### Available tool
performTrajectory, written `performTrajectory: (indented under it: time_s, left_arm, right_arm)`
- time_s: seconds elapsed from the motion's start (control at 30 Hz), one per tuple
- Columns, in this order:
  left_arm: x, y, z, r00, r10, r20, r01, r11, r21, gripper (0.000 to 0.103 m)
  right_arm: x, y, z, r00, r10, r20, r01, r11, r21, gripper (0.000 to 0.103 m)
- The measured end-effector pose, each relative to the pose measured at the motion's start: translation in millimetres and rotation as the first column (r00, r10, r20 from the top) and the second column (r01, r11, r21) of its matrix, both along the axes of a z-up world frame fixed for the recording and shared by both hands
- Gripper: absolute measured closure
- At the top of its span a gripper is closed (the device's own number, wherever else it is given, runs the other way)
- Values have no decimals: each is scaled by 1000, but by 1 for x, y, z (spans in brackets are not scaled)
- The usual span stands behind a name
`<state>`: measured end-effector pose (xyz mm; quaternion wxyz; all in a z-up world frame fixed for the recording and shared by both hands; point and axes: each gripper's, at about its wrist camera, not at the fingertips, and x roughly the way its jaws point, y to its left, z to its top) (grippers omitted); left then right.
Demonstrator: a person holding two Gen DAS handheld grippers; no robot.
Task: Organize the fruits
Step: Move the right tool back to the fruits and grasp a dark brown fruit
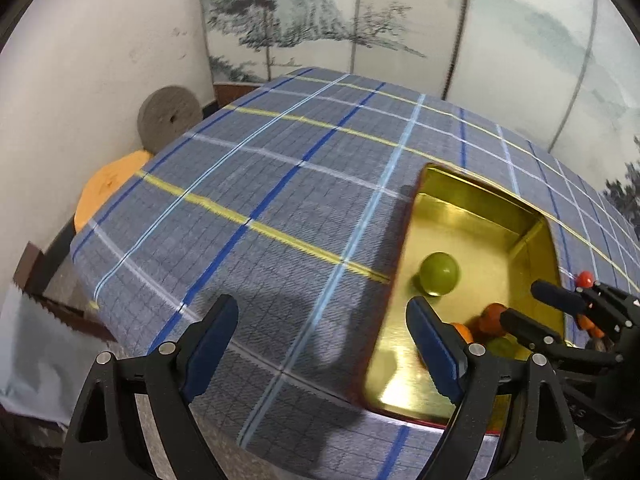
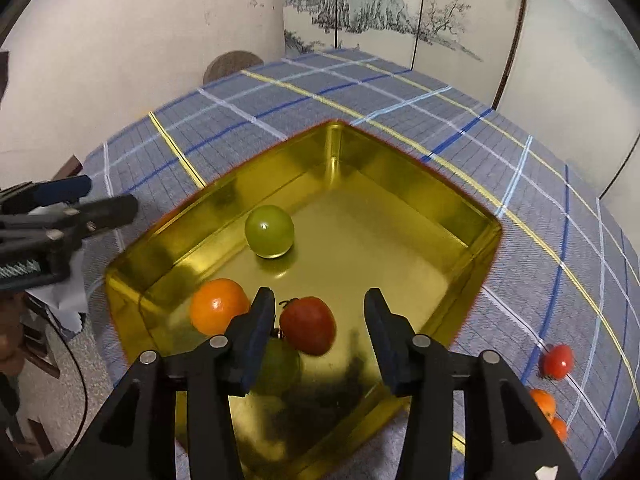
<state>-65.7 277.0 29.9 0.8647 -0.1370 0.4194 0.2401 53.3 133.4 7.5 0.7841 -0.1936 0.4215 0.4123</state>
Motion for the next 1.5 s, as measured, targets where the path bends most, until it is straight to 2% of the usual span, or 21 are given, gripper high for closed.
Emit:
performTrajectory:
  time_s: [0.2,0.4,0.57,0.77,0.93,1.1,1.43,1.5]
  left_arm:
    - [12,-28,8,997,-82,17,82,997,2,17]
    - [27,-61,9,987,-161,18,161,987,-6,17]
    - [37,-89,11,975,-223,19,224,975,-5,17]
    - [51,-123,9,953,-301,16,301,953,-16,17]
    - [60,-153,6,932,-363,3,363,932,-23,17]
    - [68,-176,3,915,-404,-8,404,914,-33,17]
    - [81,-203,0,895,-446,-27,445,895,-25,17]
    - [84,-207,-2,893,-449,-31,448,894,-29,17]
  right_arm:
    - [-6,-40,20,999,-46,21,45,998,41,59]
    - [1,-108,29,985,-171,26,170,984,54,59]
    - [5,-167,23,960,-281,14,281,959,23,59]
    - [-2,-225,3,921,-388,-19,388,921,-29,59]
    - [-1,-244,-17,901,-426,-77,425,905,-32,59]
    - [2,-244,-30,898,-427,-109,428,904,-15,59]
    - [12,-240,-43,898,-426,-109,428,904,0,59]
    - [12,-240,-43,900,-420,-113,424,906,8,65]
